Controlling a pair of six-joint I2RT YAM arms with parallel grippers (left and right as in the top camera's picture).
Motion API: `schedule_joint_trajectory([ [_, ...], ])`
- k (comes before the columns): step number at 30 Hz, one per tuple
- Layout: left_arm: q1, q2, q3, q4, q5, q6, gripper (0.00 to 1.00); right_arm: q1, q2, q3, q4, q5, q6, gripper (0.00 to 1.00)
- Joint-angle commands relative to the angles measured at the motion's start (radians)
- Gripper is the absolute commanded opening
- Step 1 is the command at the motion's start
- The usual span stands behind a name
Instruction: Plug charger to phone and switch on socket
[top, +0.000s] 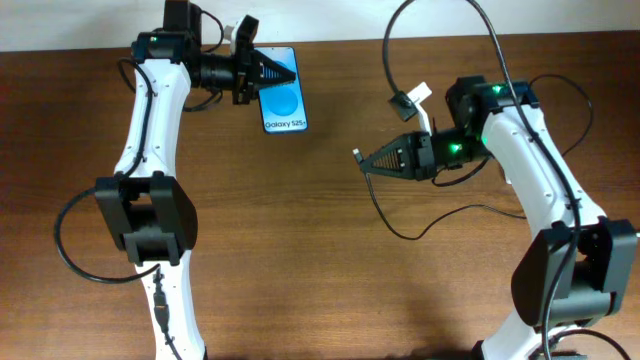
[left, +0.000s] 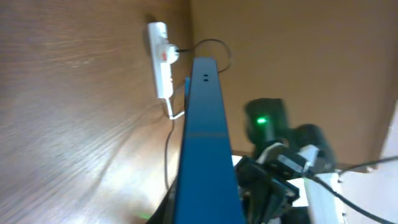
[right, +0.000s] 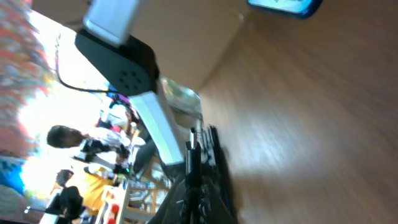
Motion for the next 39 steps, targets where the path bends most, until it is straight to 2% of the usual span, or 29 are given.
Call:
schedule_joint_trajectory([
  [1,0.002,0.005,0.006,0.010,0.089,-0.033,0.00,0.002,0.007,-0.026,0.032,-0.107,-0.026,0.04],
  [3,0.002,0.005,0.006,0.011,0.085,-0.034,0.00,0.005,0.007,-0.026,0.180,0.022,0.119,0.04],
  [6,0.001,0.005,0.006,0.011,0.072,-0.034,0.00,0.020,0.007,-0.026,0.460,0.380,0.525,0.04],
  [7,0.001,0.005,0.006,0.011,0.071,-0.034,0.00,0.024,0.007,-0.026,0.535,0.442,0.624,0.04],
  [9,0.002,0.005,0.006,0.010,0.071,-0.034,0.00,0.022,0.006,-0.025,0.632,0.444,0.753,0.04],
  [11,0.002,0.005,0.006,0.010,0.071,-0.034,0.00,0.018,0.006,-0.006,0.661,0.473,0.866,0.04],
  [16,0.002,0.005,0.006,0.010,0.071,-0.034,0.00,0.018,-0.015,0.057,0.488,0.497,0.937,0.04],
  [19,0.002,0.005,0.006,0.019,0.071,-0.034,0.00,0.030,-0.018,0.057,0.489,0.370,0.945,0.04],
  [21,0.002,0.005,0.006,0.059,0.071,-0.061,0.00,0.056,-0.018,0.057,0.535,0.359,0.999,0.04],
  [26,0.000,0.005,0.006,0.307,0.071,-0.320,0.00,0.151,-0.014,0.057,0.769,0.352,1.180,0.04],
  [33,-0.001,0.005,0.006,0.579,0.048,-0.578,0.00,0.198,-0.014,0.057,0.911,0.344,1.255,0.04],
  [36,-0.002,0.005,0.006,0.647,0.048,-0.630,0.00,0.202,-0.014,0.057,0.975,0.341,1.297,0.04],
  [39,-0.003,0.005,0.006,0.661,0.052,-0.629,0.00,0.202,-0.014,0.057,1.027,0.340,1.334,0.04],
])
